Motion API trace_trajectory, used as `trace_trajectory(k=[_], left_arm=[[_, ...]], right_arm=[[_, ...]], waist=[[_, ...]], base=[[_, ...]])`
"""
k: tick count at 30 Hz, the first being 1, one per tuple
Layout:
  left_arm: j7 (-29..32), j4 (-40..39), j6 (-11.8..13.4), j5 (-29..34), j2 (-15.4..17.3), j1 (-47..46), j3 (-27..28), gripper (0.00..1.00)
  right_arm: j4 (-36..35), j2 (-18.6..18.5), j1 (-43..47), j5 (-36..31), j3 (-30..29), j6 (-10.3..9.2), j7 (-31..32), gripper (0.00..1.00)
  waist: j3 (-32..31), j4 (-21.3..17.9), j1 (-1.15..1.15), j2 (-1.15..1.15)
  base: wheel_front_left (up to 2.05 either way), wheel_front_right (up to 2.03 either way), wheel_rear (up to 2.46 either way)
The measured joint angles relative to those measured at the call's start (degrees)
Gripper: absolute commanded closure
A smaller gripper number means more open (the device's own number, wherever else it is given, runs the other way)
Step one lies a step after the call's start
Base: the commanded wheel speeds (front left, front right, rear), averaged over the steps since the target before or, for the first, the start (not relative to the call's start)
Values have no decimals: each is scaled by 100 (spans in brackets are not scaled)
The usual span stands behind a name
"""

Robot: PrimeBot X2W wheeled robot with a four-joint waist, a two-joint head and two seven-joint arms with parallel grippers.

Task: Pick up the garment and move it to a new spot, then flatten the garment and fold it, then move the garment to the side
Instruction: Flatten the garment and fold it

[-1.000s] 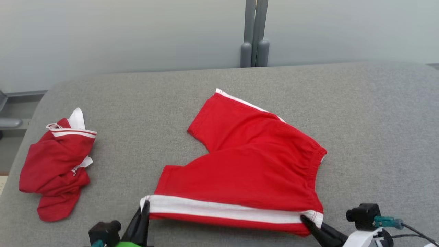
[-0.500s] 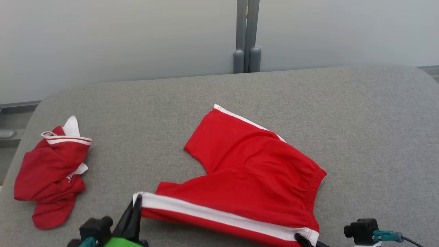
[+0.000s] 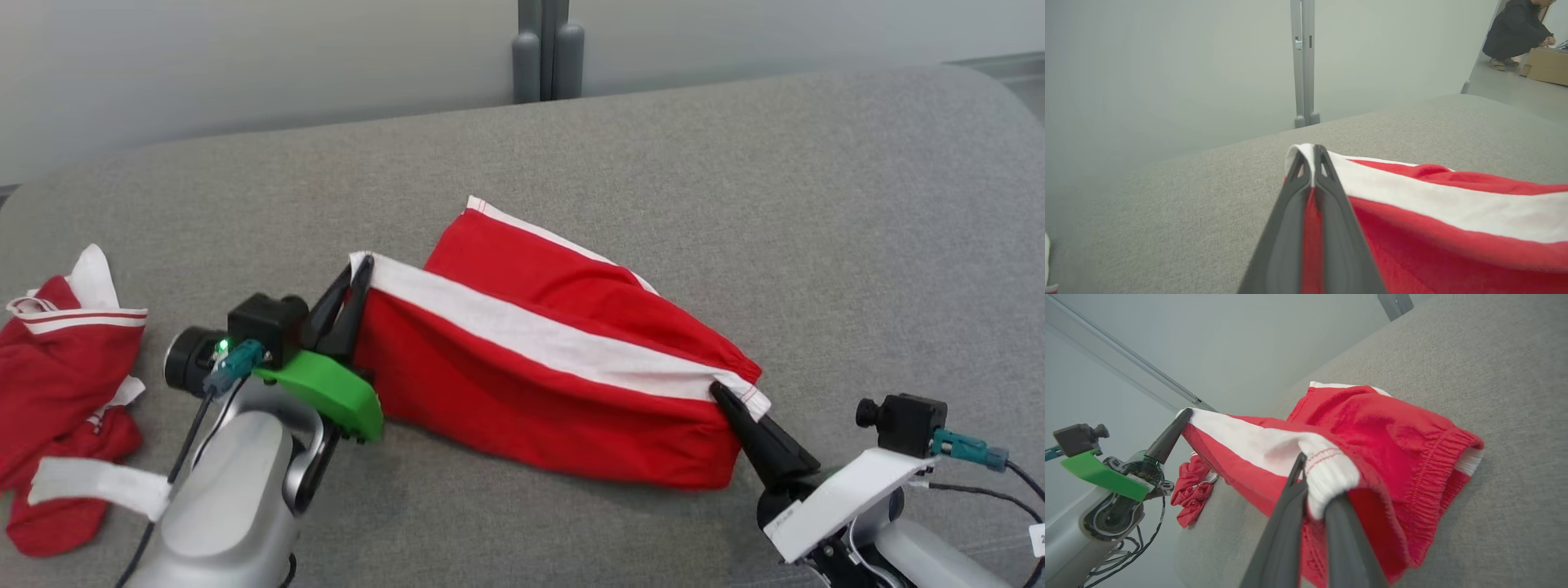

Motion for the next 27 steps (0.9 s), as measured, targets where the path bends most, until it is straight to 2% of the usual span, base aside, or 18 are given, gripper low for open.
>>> trace_trajectory(k=[10, 22, 27], left_arm=[[0, 977, 0, 1, -99, -1383, -368, 100], [0, 1578, 0, 218, -114, -2282, -621, 100], [0, 1792, 0, 281, -105, -2448, -564, 100]], right_arm=[[288, 600, -312, -593, -947, 0, 0, 100], [369, 1132, -447, -1050, -1358, 0, 0, 100], [419, 1272, -569, -1176, -1222, 0, 0, 100]], waist=[[847, -322, 0, 0], [1473, -806, 1, 0], [1667, -982, 1, 0]], base=[[0, 0, 0], [0, 0, 0], [0, 0, 0]])
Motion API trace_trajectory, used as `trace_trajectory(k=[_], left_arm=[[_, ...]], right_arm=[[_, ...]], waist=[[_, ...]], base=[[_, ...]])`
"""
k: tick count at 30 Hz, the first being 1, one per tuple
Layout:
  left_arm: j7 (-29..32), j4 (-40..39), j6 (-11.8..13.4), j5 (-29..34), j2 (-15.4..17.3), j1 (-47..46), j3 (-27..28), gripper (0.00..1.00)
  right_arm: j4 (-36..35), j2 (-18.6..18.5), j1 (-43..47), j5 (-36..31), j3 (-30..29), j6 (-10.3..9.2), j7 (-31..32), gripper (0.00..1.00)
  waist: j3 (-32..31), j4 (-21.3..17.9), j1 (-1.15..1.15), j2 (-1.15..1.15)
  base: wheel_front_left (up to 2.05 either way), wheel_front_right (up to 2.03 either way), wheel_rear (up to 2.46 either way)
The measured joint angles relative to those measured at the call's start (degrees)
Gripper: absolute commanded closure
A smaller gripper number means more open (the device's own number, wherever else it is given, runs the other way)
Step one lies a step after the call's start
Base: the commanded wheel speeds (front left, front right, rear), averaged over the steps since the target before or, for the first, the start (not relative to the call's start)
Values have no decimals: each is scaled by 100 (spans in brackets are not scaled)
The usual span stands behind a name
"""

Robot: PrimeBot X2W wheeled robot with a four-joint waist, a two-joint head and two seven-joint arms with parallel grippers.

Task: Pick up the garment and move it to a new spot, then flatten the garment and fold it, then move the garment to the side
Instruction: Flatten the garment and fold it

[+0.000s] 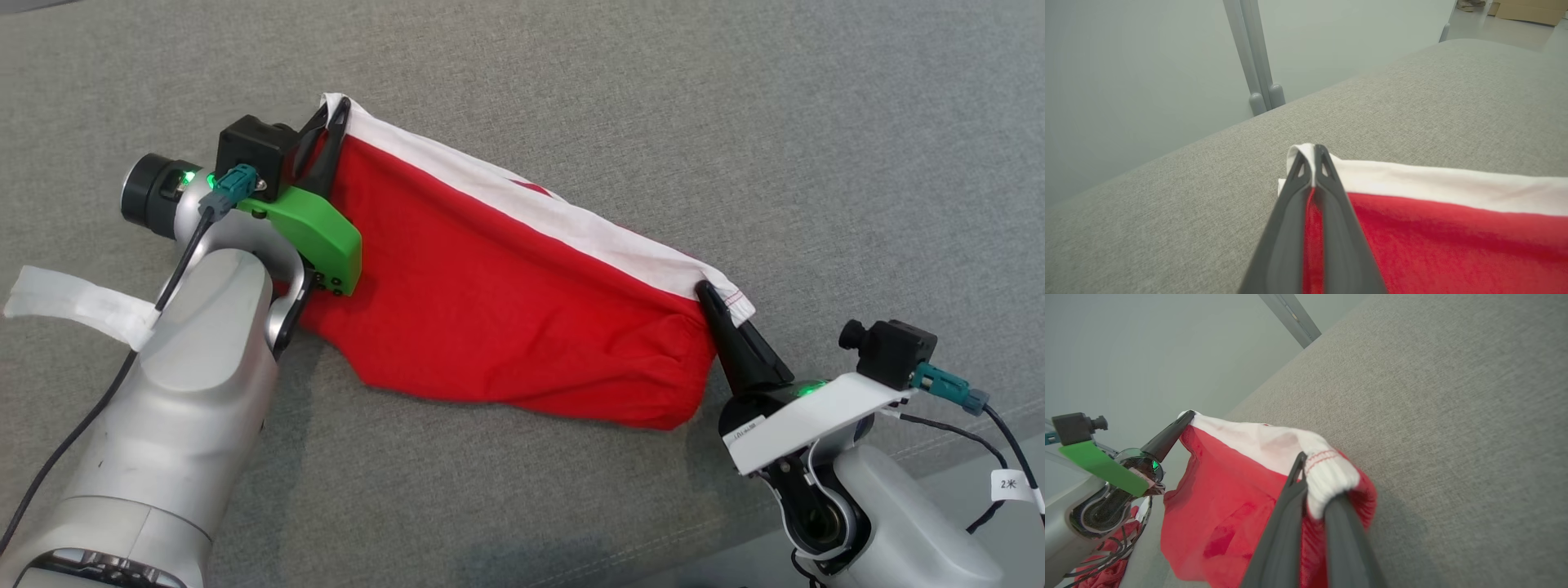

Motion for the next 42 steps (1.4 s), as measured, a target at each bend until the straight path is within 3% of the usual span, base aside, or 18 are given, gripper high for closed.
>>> trace_trajectory(k=[5, 7, 8, 9, 10, 11, 19, 29, 33, 38, 42], left_arm=[[0, 144, 3, 65, -12, -99, 78, 100], [0, 198, 34, 129, -19, -114, 109, 100], [0, 215, 34, 129, -31, -115, 145, 100], [0, 241, 35, 191, -46, -142, 160, 100], [0, 240, 55, 203, -64, -150, 185, 58], [0, 242, 70, 229, -75, -153, 208, 0], [0, 411, 141, 331, -172, -32, 318, 0], [0, 549, 144, 335, -209, 252, 560, 0], [0, 797, 155, 314, -211, 447, 645, 0], [0, 1084, 272, 324, -207, 498, 672, 0], [-7, 1414, 339, 321, -216, 511, 702, 0]], right_arm=[[36, 45, -126, -19, 82, 0, 0, 100], [84, 52, -140, -71, 114, 0, 0, 91], [110, 59, -160, -90, 116, 0, 0, 78], [160, 71, -224, -164, 121, 0, 0, 52], [193, 83, -238, -223, 96, 0, 0, 0], [220, 109, -237, -307, 38, 0, 0, 0], [441, 219, -96, -626, -500, 0, 0, 0], [548, 120, 118, -965, -631, 0, 0, 0], [536, 154, 339, -1552, -1289, 0, 0, 0], [388, 475, 581, -2375, -2151, 0, 0, 0], [267, 686, 665, -2697, -2412, 0, 0, 0]], waist=[[153, -111, 0, 0], [189, -145, 0, 0], [200, -161, 0, 0], [219, -180, 0, 0], [221, -184, 0, 0], [216, -182, 0, 0], [66, -114, 0, 0], [-146, -21, 0, 0], [-237, -37, 0, 0], [-295, -110, 0, 0], [-322, -158, 0, 0]], base=[[0, 0, 0], [0, 0, 0], [0, 0, 0], [0, 0, 0], [0, 0, 0], [0, 0, 0], [0, 0, 0], [0, 0, 0], [0, 0, 0], [0, 0, 0], [0, 0, 0]])
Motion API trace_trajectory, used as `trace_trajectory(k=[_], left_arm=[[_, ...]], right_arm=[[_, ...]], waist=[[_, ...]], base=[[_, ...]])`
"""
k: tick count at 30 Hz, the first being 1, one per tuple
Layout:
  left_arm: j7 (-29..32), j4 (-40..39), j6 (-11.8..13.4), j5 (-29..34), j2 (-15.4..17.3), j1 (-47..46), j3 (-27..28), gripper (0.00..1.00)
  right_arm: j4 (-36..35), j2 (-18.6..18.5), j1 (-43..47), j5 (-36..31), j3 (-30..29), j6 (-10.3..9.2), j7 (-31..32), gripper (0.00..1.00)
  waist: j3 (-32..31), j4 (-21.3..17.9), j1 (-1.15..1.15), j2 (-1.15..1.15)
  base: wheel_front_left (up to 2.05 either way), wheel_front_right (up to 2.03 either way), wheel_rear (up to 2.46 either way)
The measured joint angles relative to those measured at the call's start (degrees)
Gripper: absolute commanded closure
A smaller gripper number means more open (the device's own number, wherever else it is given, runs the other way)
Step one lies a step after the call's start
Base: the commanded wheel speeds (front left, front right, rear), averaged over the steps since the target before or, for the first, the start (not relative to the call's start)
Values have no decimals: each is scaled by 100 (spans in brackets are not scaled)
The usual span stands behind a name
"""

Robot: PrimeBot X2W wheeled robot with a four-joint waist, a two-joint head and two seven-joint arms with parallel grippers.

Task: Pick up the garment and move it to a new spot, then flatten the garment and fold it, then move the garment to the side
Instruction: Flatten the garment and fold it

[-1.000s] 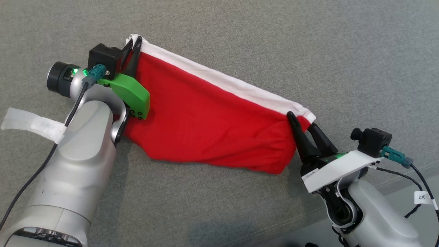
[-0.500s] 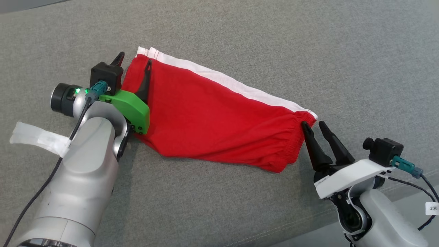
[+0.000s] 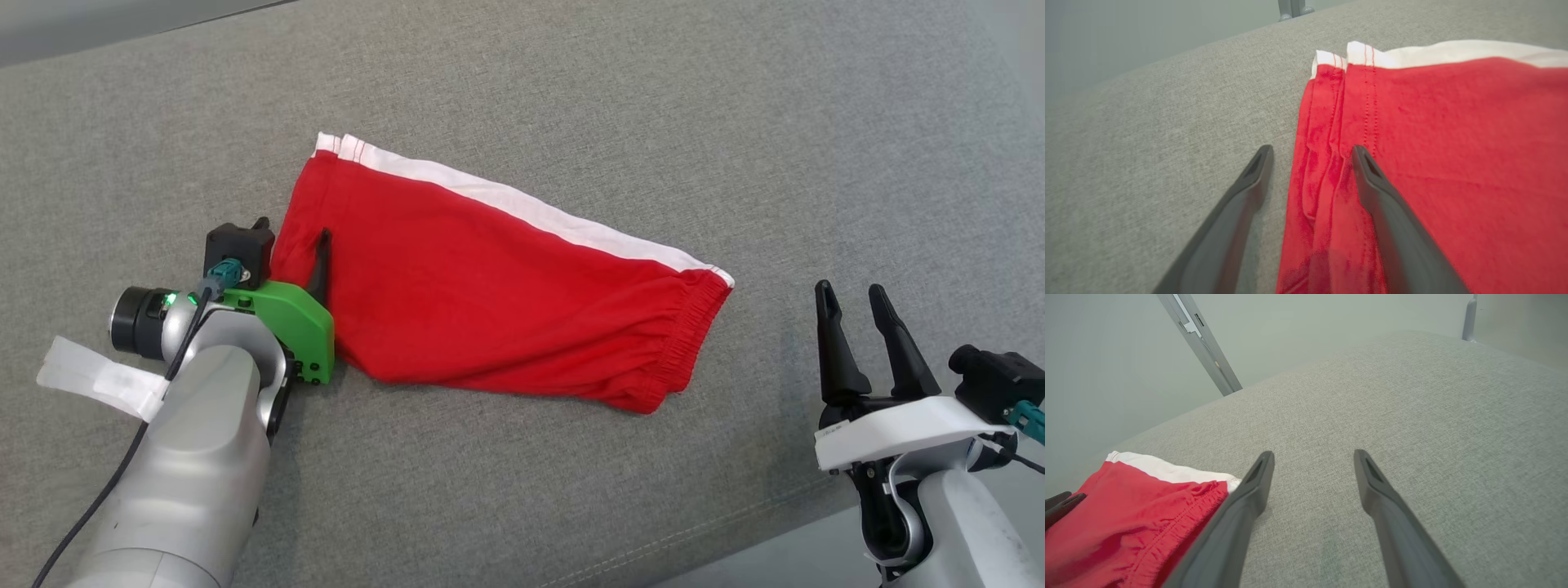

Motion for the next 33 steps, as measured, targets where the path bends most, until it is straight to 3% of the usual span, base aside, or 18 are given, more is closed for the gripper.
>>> trace_trajectory(k=[2, 3, 4, 5, 6, 17, 33], left_arm=[[-7, 185, 0, -57, -37, -6, 22, 0], [-8, 261, -10, -98, -63, -8, 23, 16], [-9, 305, -37, -100, -82, -10, 10, 44], [-9, 341, -63, -101, -105, -10, -4, 89], [-9, 388, -94, -122, -136, -9, -12, 100], [-2, 399, -221, -530, -379, 403, 180, 100], [5, -390, 49, -903, -520, 1929, 770, 100]], right_arm=[[-37, 55, 41, -79, -52, 0, 0, 0], [-40, 66, 66, -94, -69, 0, 0, 0], [-56, 78, 79, -98, -91, 0, 0, 0], [-70, 80, 79, -110, -113, 0, 0, 0], [-88, 81, 80, -141, -127, 0, 0, 0], [-152, 88, 162, -413, -203, 0, 0, 0], [111, 71, 315, -744, 36, 0, 0, 0]], waist=[[-21, -8, 0, 0], [-36, -6, 0, 0], [-52, -2, 0, 0], [-68, 8, 0, 0], [-86, 21, 0, 0], [-456, 282, 0, 0], [-1273, 896, 0, 0]], base=[[0, 0, 0], [0, 0, 0], [0, 0, 0], [0, 0, 0], [0, 0, 0], [0, 0, 0], [0, 0, 0]])
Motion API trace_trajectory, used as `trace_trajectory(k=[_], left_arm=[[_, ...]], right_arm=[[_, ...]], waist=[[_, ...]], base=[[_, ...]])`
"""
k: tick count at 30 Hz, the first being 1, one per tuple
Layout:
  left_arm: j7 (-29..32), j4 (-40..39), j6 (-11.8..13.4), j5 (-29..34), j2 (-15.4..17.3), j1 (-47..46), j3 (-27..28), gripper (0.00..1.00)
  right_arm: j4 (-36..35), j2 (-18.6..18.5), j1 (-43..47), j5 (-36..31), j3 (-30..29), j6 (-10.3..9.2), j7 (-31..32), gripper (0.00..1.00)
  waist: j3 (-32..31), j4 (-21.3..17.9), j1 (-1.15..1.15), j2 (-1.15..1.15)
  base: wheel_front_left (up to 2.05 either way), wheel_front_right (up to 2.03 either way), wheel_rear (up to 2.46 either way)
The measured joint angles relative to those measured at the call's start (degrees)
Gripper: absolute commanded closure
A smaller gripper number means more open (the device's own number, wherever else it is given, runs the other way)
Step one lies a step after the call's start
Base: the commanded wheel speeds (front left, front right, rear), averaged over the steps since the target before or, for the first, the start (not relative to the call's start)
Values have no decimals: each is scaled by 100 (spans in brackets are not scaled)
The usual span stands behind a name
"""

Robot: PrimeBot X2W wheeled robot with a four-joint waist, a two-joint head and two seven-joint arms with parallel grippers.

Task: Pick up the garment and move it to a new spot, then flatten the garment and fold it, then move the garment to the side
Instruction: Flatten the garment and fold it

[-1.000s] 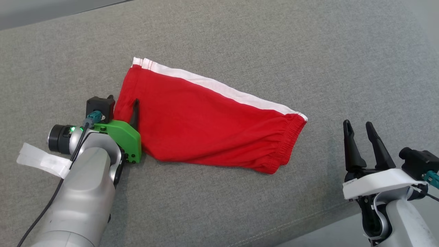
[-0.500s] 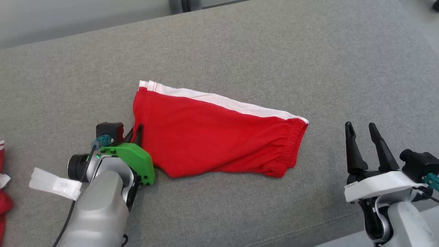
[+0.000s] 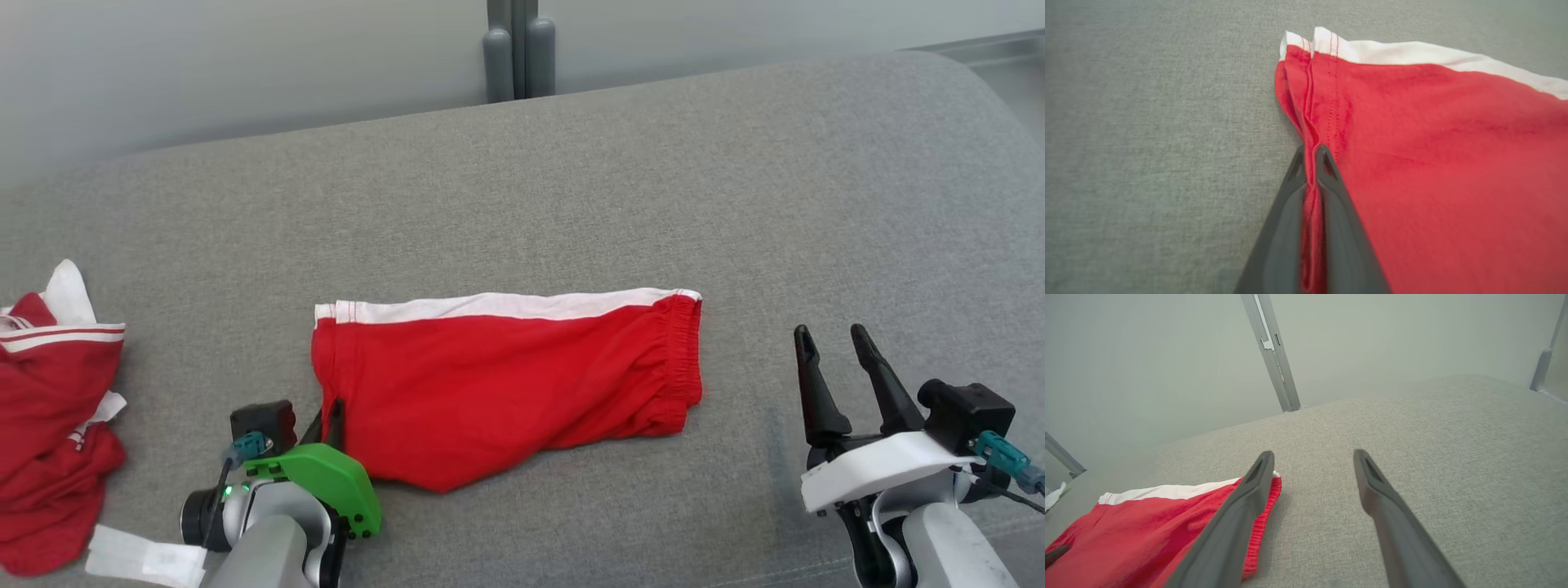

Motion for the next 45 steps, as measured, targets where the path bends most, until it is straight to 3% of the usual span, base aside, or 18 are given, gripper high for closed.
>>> trace_trajectory(k=[5, 7, 22, 31, 45], left_arm=[[0, -234, 76, -1, -13, 330, 81, 97], [0, -336, 75, -1, -21, 455, 100, 0], [0, -2436, 121, 1156, -23, 1314, 321, 0], [0, -2973, -36, 1518, -24, 1683, 453, 0], [0, -3334, -181, 1534, -25, 1974, 504, 0]], right_arm=[[63, -5, 33, -26, 43, 0, 0, 0], [108, -11, 63, -26, 67, 0, 0, 0], [450, 108, 82, -528, 48, 0, 0, 0], [964, 365, 38, -1053, -537, 0, 0, 0], [1834, 495, -276, -1592, -1311, 0, 0, 0]], waist=[[-158, 139, 0, 0], [-225, 204, 0, 0], [-525, 819, 0, 0], [-600, 1367, 0, 0], [-390, 2083, 0, 0]], base=[[0, 0, 0], [0, 0, 0], [0, 0, 0], [0, 0, 0], [0, 0, 0]])
